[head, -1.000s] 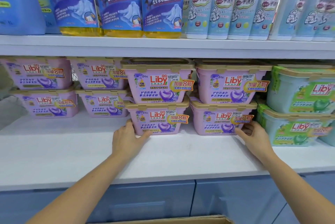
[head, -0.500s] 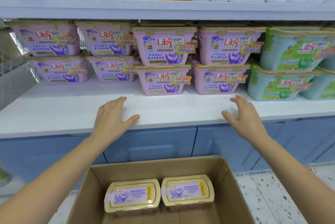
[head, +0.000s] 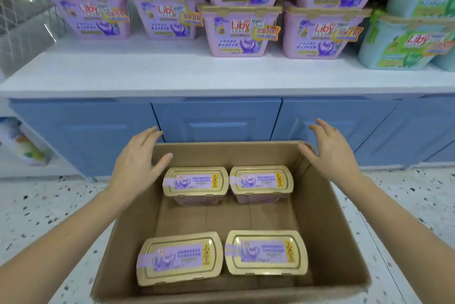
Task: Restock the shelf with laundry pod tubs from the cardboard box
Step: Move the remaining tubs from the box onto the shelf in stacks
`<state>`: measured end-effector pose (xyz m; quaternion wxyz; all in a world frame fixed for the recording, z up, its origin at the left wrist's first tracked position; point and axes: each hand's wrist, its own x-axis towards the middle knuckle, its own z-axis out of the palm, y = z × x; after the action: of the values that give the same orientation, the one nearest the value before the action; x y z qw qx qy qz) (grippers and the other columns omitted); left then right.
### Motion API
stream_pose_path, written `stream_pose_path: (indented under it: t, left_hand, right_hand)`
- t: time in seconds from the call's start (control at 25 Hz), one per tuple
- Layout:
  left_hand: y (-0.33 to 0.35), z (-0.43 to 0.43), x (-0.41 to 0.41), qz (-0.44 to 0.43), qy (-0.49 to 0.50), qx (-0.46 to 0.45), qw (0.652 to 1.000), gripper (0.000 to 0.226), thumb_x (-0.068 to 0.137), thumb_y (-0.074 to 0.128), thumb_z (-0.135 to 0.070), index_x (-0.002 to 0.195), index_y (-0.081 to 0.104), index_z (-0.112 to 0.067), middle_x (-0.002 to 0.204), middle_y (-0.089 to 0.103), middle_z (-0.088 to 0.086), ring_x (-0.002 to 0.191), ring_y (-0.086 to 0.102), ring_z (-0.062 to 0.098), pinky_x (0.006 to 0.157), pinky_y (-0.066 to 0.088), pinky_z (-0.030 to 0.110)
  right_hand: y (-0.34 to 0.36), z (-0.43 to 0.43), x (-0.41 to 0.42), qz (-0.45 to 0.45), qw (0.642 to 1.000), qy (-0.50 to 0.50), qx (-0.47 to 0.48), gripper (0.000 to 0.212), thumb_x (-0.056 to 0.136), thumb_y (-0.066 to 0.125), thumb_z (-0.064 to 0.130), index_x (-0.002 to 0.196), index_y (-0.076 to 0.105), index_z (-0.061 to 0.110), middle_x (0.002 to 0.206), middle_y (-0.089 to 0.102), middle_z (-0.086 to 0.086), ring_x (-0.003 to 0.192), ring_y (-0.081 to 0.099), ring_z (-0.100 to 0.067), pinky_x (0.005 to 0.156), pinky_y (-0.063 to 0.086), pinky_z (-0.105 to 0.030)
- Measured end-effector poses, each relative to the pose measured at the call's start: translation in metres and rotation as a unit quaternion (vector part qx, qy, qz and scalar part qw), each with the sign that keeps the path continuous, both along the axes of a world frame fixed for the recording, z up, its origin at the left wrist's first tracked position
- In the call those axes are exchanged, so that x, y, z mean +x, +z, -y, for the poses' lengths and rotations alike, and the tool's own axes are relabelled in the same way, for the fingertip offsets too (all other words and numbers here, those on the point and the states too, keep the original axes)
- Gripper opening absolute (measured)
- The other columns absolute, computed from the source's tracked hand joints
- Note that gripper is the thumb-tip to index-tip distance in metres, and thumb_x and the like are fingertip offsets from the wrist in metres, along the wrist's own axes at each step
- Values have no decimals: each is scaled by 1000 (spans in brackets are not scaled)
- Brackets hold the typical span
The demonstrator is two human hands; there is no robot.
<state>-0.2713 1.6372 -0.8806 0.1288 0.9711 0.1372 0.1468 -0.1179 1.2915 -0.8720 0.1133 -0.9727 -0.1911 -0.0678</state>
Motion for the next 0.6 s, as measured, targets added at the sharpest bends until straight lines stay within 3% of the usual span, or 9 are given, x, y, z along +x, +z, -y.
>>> stream_pose_path:
  t: [0.12, 0.4, 0.6]
  left_hand:
    - [-33, 10, -10, -21, -9, -20, 1000, 55, 84, 62, -30, 131, 49, -4, 142, 47, 13, 130, 44, 31, 107, 34, 41]
    - [-98, 12, -7, -132, -6, -33, 991, 61, 88, 55, -35, 139, 38, -4, 149, 38, 13, 135, 39, 29, 107, 34, 38]
    - [-136, 0, 6, -206, 22, -39, 977, 64, 88, 55, -34, 139, 34, 0, 144, 41, 20, 130, 43, 35, 105, 36, 42]
  right_hand:
    - [-31, -3, -14, -51, 999, 1, -8, 59, 89, 53, 34, 136, 40, 1, 150, 33, -18, 137, 31, -34, 112, 23, -39]
    - [-96, -3, -24, -145, 989, -16, -17, 57, 91, 50, 37, 137, 38, 5, 150, 33, -16, 136, 33, -32, 110, 29, -41]
    - [-133, -3, -12, -215, 975, -50, 3, 58, 89, 52, 36, 135, 37, 4, 141, 43, -18, 125, 44, -36, 100, 40, -44]
